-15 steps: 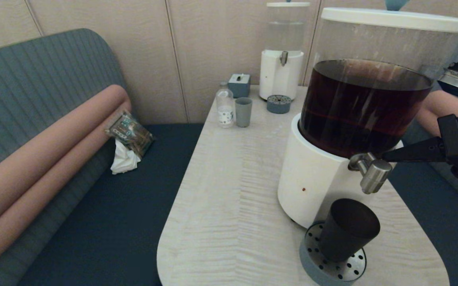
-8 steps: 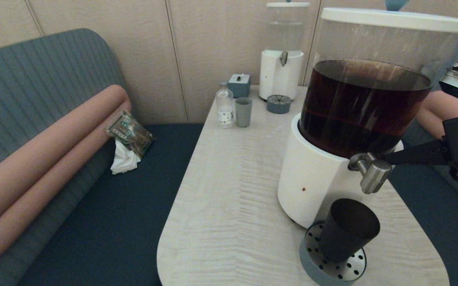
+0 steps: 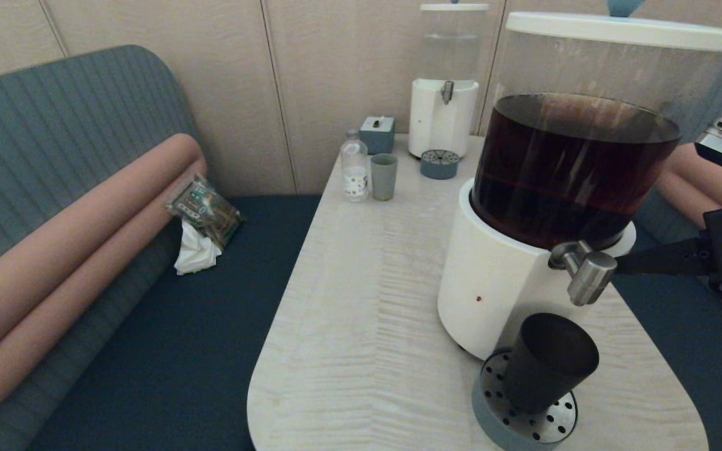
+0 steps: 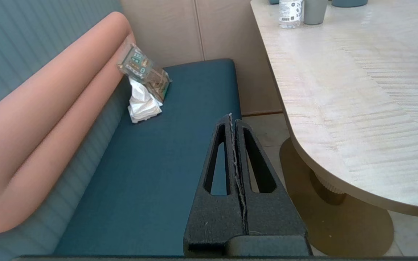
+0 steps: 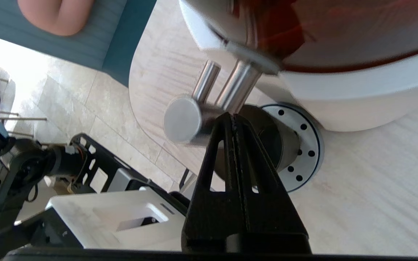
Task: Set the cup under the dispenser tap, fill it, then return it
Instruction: Turn on the faucet
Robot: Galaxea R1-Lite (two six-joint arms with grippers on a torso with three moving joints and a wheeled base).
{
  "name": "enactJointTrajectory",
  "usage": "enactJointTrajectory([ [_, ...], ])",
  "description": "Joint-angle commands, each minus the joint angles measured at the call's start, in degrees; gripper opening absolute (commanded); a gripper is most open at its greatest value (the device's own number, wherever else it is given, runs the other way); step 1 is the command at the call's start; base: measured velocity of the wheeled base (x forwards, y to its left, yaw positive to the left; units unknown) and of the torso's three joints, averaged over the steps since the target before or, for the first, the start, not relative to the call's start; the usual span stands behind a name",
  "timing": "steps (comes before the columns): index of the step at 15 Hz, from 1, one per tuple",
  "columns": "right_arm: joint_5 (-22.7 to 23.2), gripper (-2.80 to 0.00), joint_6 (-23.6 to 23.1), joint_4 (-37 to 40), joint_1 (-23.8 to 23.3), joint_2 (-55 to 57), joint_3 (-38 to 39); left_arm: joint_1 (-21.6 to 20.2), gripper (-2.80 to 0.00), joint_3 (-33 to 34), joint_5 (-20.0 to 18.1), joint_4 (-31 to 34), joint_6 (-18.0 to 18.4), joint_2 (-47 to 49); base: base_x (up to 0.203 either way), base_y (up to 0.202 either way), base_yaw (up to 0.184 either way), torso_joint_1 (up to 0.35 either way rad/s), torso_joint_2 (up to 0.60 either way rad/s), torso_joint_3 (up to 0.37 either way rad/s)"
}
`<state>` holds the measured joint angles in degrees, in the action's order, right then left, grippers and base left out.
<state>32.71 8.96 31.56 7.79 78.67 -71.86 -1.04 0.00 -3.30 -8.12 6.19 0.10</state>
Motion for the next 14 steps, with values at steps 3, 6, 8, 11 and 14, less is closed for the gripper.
enactJointTrajectory([
  [3, 0.75, -2.80, -0.17, 0.08, 0.03, -1.06, 0.60, -0.02, -2.80, 2.29, -0.04, -0.05, 0.05, 0.07, 0.000, 0.000, 0.000, 0.000, 0.00, 0.000],
  [6, 1.92, -2.80, -0.26, -0.67, -0.04, -1.25, 0.67, -0.02, -2.80, 2.29, -0.04, -0.05, 0.05, 0.00, 0.000, 0.000, 0.000, 0.000, 0.00, 0.000],
  [8, 2.25, -2.80, -0.26, -1.34, -0.05, -1.24, 0.76, -0.02, -2.80, 2.29, -0.04, -0.05, 0.05, 0.08, 0.000, 0.000, 0.000, 0.000, 0.00, 0.000],
  [11, 2.27, -2.80, -0.47, -2.74, -0.02, -1.15, 1.08, -0.02, -2.80, 2.29, -0.04, -0.05, 0.05, 0.08, 0.000, 0.000, 0.000, 0.000, 0.00, 0.000],
  [14, 1.90, -2.80, -3.26, -4.55, -0.05, -0.73, 2.85, -0.02, -2.80, 2.29, -0.04, -0.05, 0.05, 0.04, 0.000, 0.000, 0.000, 0.000, 0.00, 0.000],
])
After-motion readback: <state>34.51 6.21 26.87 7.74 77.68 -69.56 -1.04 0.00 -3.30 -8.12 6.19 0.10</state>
